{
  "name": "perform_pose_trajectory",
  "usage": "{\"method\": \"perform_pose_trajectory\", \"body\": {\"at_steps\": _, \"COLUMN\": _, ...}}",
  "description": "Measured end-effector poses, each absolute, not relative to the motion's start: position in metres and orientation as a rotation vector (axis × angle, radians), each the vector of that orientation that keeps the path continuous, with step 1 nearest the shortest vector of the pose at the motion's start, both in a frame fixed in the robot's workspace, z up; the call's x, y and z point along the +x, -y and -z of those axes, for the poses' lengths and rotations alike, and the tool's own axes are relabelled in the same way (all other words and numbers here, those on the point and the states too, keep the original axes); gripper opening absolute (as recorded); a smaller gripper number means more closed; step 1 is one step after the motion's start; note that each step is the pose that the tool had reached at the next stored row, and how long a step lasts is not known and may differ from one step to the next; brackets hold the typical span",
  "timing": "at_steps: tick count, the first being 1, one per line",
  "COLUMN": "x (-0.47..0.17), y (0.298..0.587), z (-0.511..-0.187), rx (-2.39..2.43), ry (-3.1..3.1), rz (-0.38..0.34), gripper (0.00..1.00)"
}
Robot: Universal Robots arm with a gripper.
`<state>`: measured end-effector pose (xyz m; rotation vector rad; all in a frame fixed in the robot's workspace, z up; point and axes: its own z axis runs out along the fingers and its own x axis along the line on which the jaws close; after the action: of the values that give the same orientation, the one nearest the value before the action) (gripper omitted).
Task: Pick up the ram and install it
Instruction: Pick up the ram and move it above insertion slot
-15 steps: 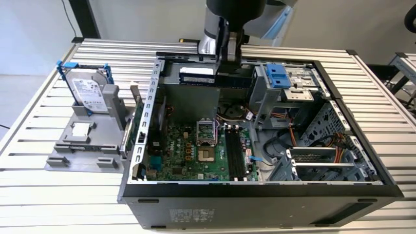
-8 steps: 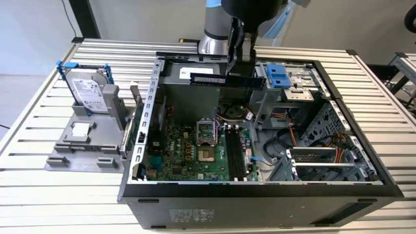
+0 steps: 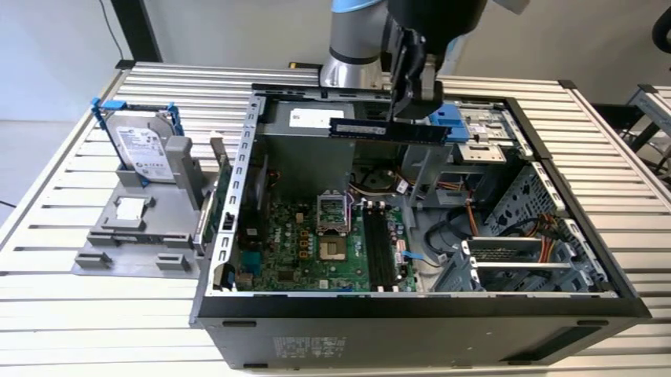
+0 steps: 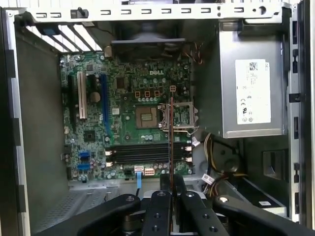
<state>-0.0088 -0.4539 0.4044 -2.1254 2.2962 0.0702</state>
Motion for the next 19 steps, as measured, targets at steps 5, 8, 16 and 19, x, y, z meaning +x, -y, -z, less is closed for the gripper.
{"method": "perform_pose_trajectory", "body": {"at_steps": 5, "x": 0.005, "y": 0.454, "z": -0.404, "rx": -2.125, "ry": -2.296, "rz": -0.071, "gripper": 0.0}}
{"method": "perform_pose_trajectory", "body": {"at_steps": 8, "x": 0.007, "y": 0.454, "z": -0.404, "rx": -2.126, "ry": -2.296, "rz": -0.071, "gripper": 0.0}}
{"method": "perform_pose_trajectory", "body": {"at_steps": 16, "x": 0.008, "y": 0.454, "z": -0.404, "rx": -2.126, "ry": -2.296, "rz": -0.071, "gripper": 0.0}}
{"method": "perform_pose_trajectory", "body": {"at_steps": 19, "x": 0.008, "y": 0.454, "z": -0.404, "rx": -2.126, "ry": -2.296, "rz": -0.071, "gripper": 0.0}}
